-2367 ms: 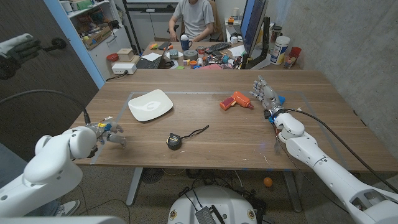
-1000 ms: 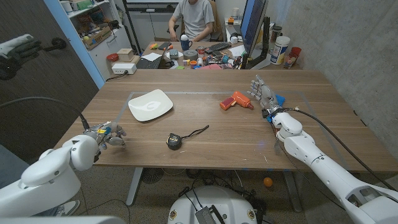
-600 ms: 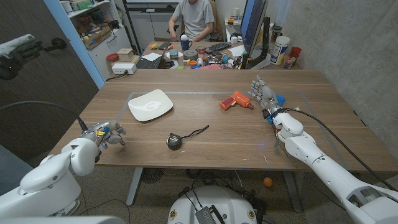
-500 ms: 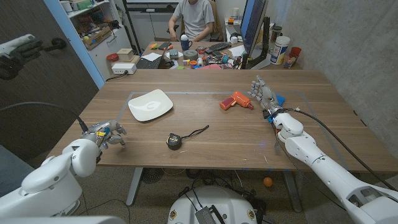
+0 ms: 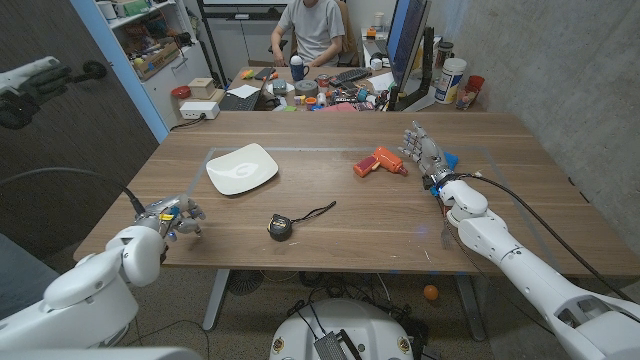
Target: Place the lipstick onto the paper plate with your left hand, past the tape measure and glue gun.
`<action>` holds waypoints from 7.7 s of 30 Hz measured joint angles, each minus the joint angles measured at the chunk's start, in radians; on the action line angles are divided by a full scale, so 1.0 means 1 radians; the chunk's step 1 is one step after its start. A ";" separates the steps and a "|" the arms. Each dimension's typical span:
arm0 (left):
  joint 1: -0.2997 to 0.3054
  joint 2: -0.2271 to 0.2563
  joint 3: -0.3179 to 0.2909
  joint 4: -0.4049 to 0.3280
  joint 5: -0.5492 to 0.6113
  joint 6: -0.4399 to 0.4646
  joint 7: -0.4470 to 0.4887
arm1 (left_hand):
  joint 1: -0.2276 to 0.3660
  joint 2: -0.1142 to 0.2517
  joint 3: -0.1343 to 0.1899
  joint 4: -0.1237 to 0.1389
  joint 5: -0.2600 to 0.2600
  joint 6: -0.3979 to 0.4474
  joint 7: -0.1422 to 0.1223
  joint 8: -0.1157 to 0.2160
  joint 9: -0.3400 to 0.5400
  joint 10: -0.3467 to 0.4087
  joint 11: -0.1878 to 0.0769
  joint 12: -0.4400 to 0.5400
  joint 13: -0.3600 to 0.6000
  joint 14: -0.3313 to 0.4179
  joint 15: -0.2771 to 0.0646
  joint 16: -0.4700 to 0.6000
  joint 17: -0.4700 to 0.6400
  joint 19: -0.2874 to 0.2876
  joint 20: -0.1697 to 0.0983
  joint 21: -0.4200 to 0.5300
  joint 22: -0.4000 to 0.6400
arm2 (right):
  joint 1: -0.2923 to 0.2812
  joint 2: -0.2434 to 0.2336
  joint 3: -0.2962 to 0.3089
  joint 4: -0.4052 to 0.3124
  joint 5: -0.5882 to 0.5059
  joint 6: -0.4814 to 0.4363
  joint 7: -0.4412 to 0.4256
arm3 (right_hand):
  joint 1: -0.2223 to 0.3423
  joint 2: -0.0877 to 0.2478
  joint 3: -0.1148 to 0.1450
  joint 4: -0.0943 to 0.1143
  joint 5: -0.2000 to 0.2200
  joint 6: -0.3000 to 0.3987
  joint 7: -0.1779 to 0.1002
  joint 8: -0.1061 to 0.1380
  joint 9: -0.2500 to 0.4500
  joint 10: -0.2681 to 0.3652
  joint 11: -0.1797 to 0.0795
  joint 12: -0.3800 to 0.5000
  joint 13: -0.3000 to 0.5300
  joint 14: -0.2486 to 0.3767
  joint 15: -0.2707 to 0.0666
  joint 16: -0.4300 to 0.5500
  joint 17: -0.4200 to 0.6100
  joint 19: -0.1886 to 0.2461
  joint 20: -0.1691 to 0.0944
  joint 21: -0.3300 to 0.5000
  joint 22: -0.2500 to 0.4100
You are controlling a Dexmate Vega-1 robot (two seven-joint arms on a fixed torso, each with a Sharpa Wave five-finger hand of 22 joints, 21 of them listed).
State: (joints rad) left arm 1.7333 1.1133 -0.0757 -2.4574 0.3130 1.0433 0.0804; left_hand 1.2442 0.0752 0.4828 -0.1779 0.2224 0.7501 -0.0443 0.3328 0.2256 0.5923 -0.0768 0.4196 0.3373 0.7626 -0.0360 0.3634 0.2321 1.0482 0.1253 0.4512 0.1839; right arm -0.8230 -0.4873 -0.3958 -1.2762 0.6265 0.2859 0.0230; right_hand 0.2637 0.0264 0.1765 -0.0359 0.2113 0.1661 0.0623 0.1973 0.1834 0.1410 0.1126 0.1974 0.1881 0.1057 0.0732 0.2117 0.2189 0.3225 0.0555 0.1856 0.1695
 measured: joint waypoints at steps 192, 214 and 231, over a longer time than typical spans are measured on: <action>-1.091 -0.155 0.631 0.669 -0.475 -0.233 0.011 | -0.041 -0.016 -0.072 0.039 0.045 -0.083 0.025 -0.025 0.039 0.099 -0.001 -0.092 0.228 0.070 0.016 -0.061 0.049 -0.122 0.011 0.079 -0.003 | -0.038 -0.020 0.015 -0.085 -0.021 -0.044 -0.103 | -0.011 0.003 -0.018 -0.009 0.015 -0.009 -0.002 -0.007 0.000 0.004 0.004 0.000 0.000 0.021 -0.004 0.000 0.000 0.014 0.003 0.008 0.000; -1.027 -0.106 0.573 0.619 -0.546 -0.278 0.006 | -0.186 -0.023 -0.133 0.053 0.045 -0.286 0.069 -0.134 0.011 -0.081 0.061 -0.188 0.205 -0.175 0.159 -0.153 0.051 -0.329 0.093 -0.038 -0.007 | -0.045 -0.031 0.017 -0.109 -0.022 -0.052 -0.106 | -0.011 0.003 -0.018 -0.009 0.015 -0.009 -0.002 -0.007 0.000 0.007 0.000 0.000 0.000 0.027 0.002 0.000 0.000 0.018 0.008 0.008 0.000; -0.816 -0.093 0.333 0.525 -0.711 -0.540 0.092 | -0.372 0.069 -0.151 0.154 0.045 -0.227 0.125 -0.117 0.002 -0.044 0.116 -0.166 0.212 -0.148 0.164 -0.145 0.042 -0.326 0.095 -0.063 -0.004 | -0.053 -0.037 0.019 -0.154 -0.035 -0.053 -0.124 | -0.011 0.003 -0.022 -0.014 0.015 0.007 0.004 0.000 0.000 0.007 0.000 0.000 0.000 0.036 -0.004 0.008 0.000 0.020 0.009 0.008 0.000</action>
State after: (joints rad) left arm 0.9169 1.0200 0.2571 -1.9322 -0.3977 0.5032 0.1725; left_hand 0.8719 0.1438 0.3319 -0.0241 0.2671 0.5233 0.0806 0.2157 0.2275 0.5480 0.0394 0.2534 0.5497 0.6145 0.1284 0.2187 0.2737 0.7217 0.2198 0.3880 0.1794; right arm -0.8758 -0.5240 -0.3770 -1.4307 0.5915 0.2333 -0.1007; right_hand 0.2532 0.0294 0.1547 -0.0496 0.2266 0.1735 0.0661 0.1973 0.1834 0.1483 0.1125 0.1974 0.1880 0.1417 0.0696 0.2197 0.2189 0.3421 0.0644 0.1934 0.1695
